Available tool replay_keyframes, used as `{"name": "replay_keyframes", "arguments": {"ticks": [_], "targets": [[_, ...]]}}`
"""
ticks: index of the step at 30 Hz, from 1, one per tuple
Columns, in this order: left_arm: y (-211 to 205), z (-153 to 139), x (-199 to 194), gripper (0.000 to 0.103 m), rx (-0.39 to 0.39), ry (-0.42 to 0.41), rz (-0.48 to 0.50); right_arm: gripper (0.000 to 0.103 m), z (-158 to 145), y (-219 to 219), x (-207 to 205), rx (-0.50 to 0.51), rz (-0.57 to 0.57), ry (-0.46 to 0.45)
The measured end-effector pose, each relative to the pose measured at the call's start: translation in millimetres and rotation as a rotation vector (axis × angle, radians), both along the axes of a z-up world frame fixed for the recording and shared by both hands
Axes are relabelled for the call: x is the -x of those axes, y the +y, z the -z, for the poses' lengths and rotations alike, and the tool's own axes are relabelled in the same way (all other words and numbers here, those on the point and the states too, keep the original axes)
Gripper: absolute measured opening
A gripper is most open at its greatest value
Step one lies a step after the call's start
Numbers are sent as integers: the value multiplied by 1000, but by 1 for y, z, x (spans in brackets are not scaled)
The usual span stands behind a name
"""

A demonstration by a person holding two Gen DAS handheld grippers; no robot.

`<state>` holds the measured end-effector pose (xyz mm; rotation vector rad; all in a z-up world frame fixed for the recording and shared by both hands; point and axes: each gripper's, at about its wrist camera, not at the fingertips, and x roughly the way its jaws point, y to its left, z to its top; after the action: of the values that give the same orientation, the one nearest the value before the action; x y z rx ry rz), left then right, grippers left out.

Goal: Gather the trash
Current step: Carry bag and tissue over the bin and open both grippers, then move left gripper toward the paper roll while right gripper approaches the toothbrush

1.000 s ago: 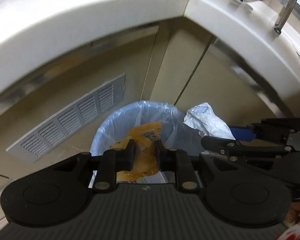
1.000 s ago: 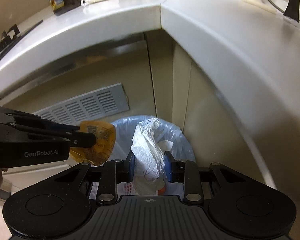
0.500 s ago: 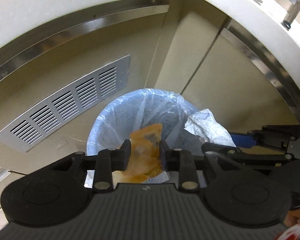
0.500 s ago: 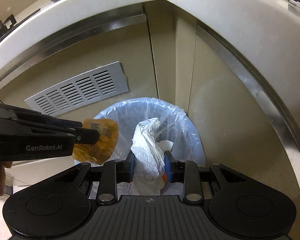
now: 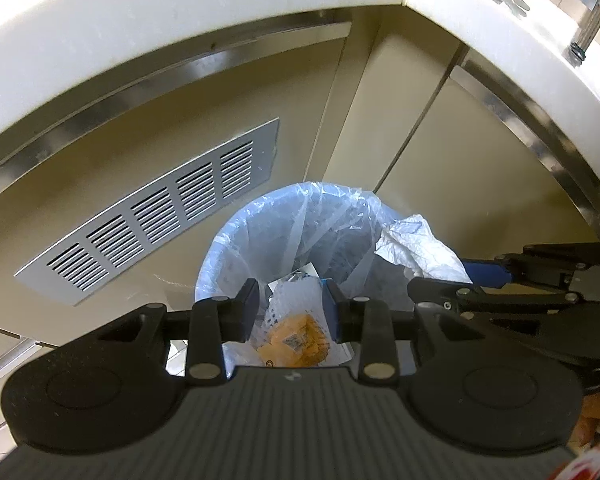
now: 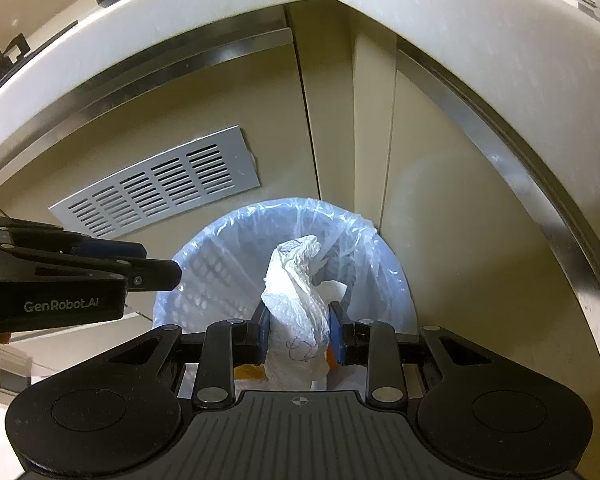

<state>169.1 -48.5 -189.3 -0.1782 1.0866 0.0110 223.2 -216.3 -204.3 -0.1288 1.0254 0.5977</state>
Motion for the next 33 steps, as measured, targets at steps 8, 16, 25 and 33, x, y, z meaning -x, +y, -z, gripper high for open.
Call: {"name": "replay_keyframes", "arguments": {"ticks": [8, 16, 25, 33], "targets": [[5, -4, 2, 30, -3, 2, -13, 56, 2, 0, -2, -50, 21, 11], [7, -10, 5, 30, 3, -3, -19, 58, -3, 5, 2, -36, 4, 28], [8, -68, 13, 30, 26, -114, 16, 58, -68, 6, 24, -93, -20, -103], [3, -138, 9, 30, 16, -288, 59, 58, -144, -8, 22, -173, 35, -296]]}}
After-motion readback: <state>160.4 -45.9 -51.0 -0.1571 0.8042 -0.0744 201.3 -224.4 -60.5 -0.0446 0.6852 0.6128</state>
